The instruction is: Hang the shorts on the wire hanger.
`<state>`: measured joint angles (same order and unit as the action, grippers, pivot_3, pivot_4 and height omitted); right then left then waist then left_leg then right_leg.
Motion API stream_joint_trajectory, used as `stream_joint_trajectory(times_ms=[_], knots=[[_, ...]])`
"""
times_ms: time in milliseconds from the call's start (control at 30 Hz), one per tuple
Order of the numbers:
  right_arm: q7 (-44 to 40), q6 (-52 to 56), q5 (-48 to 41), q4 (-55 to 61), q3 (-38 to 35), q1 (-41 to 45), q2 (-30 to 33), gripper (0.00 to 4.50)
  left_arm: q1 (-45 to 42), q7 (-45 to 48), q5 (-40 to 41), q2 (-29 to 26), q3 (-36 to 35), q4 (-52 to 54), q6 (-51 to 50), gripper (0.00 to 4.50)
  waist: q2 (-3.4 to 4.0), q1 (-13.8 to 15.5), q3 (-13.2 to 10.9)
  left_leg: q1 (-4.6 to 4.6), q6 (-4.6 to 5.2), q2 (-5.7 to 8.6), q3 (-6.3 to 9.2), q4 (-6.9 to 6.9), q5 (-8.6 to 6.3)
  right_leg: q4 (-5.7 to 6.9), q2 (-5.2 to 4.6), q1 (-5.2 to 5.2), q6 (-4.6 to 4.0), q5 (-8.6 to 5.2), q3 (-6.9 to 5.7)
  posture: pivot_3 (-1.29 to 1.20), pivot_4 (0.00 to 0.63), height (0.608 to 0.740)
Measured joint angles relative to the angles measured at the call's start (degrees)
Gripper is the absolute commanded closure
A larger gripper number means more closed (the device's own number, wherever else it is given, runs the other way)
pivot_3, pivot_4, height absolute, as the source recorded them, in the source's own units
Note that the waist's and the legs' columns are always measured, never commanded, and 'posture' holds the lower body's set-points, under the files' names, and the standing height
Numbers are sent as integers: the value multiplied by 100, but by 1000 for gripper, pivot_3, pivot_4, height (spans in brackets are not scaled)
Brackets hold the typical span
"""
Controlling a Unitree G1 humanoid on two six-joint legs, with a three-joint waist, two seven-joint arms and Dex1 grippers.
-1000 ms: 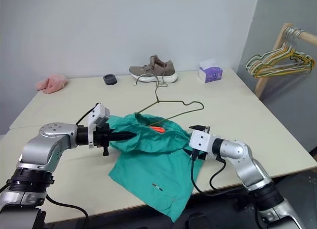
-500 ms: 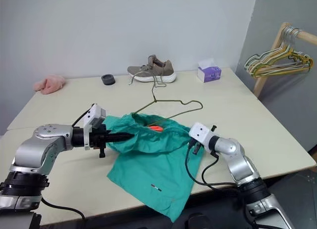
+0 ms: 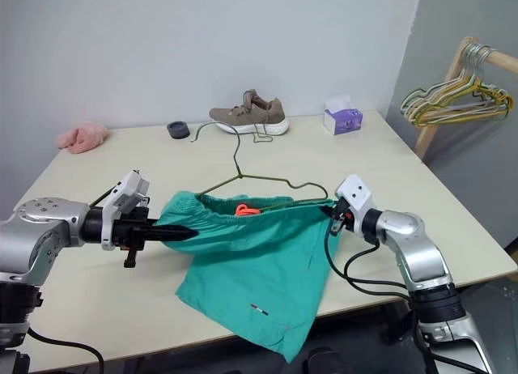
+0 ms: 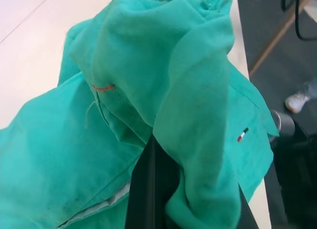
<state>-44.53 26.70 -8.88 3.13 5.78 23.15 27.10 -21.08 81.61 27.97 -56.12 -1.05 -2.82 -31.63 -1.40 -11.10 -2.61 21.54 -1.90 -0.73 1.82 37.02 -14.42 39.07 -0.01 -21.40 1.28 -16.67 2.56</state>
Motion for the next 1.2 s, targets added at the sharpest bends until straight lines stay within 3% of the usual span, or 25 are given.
stream_joint_trajectory(times_ms=[533, 1200], knots=[[-1, 154, -290, 170, 3, -170, 164, 4456, -330, 45, -394, 6, 368, -624, 1057, 4500, 0, -3, 0, 5, 0, 0, -5, 1, 0, -1, 1, -4, 1, 0, 3, -184, 0, 740], [229, 640, -585, 130, 3, -99, 163, 4456, -393, 283, -481, -43, 413, -712, 1469, 4500, 0, -3, 0, 7, 0, 0, -5, 2, 0, -1, 1, -5, 1, 0, 3, -187, 0, 740]])
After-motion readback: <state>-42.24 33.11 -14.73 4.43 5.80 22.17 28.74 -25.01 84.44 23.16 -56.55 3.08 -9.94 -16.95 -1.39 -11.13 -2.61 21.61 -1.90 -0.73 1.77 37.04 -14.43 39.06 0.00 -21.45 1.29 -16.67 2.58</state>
